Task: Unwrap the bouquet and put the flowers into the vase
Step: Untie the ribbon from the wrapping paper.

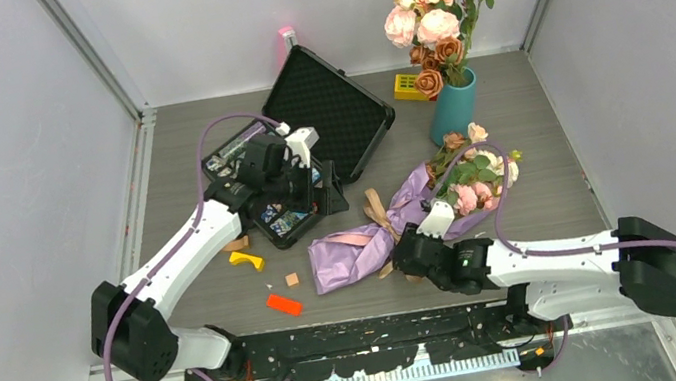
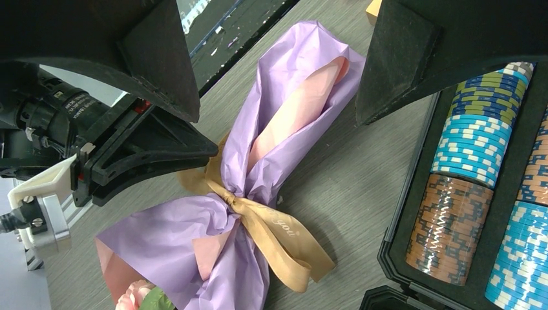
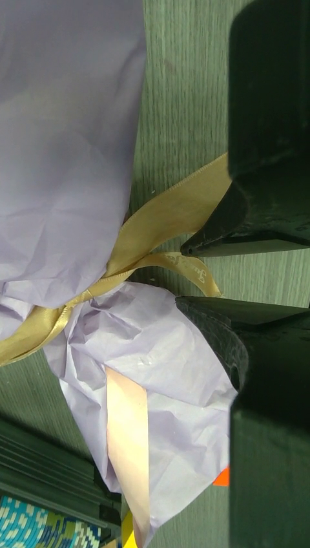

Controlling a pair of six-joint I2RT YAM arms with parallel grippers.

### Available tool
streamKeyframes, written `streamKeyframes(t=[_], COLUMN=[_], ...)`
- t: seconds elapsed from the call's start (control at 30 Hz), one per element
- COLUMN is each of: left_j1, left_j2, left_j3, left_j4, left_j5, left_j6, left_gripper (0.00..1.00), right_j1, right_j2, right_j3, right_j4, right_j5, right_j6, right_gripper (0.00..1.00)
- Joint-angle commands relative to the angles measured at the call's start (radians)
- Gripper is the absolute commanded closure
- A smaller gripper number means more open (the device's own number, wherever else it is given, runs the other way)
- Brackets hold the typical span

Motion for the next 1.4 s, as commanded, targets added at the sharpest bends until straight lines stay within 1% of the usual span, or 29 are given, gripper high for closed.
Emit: streamKeyframes(t=[0.0, 0.13, 0.23, 0.33, 0.53, 0.8, 1.03, 1.2, 1.37], left_j1=[0.006, 0.006, 0.006, 0.005, 0.005, 0.006, 0.006, 0.006, 0.006], left_j2=[0.002, 0.009, 0.017, 0.022, 0.03, 0.03, 0.031, 0.033, 0.033], left_j3=[0.019, 0.023, 0.025, 0.024, 0.026, 0.029, 0.029, 0.029, 0.029], left_j4=[0.004, -0.004, -0.007, -0.008, -0.01, -0.016, -0.019, -0.019, -0.019], left_j5=[-0.001, -0.004, -0.003, -0.001, 0.002, -0.005, -0.011, -0.011, -0.009], left_j6=[0.02, 0.025, 0.027, 0.024, 0.026, 0.032, 0.036, 0.034, 0.036], left_gripper=[0.07, 0.07, 0.07, 0.07, 0.07, 0.07, 0.07, 0.07, 0.07], right_j1=[0.006, 0.006, 0.004, 0.0, -0.039, -0.057, -0.067, -0.068, -0.068], right_j2=[0.032, 0.063, 0.081, 0.094, 0.085, 0.041, 0.061, 0.076, 0.088], right_j3=[0.004, 0.01, 0.011, 0.009, -0.009, -0.035, -0.021, 0.001, 0.001], right_j4=[0.067, 0.069, 0.068, 0.068, 0.059, 0.059, 0.081, 0.093, 0.119], right_j5=[0.054, 0.059, 0.065, 0.071, 0.061, 0.072, 0.062, 0.048, 0.048], right_j6=[0.024, 0.025, 0.031, 0.031, 0.032, 0.029, 0.01, -0.007, -0.016], right_gripper=[0.65, 0.63, 0.59, 0.57, 0.57, 0.61, 0.63, 0.67, 0.68])
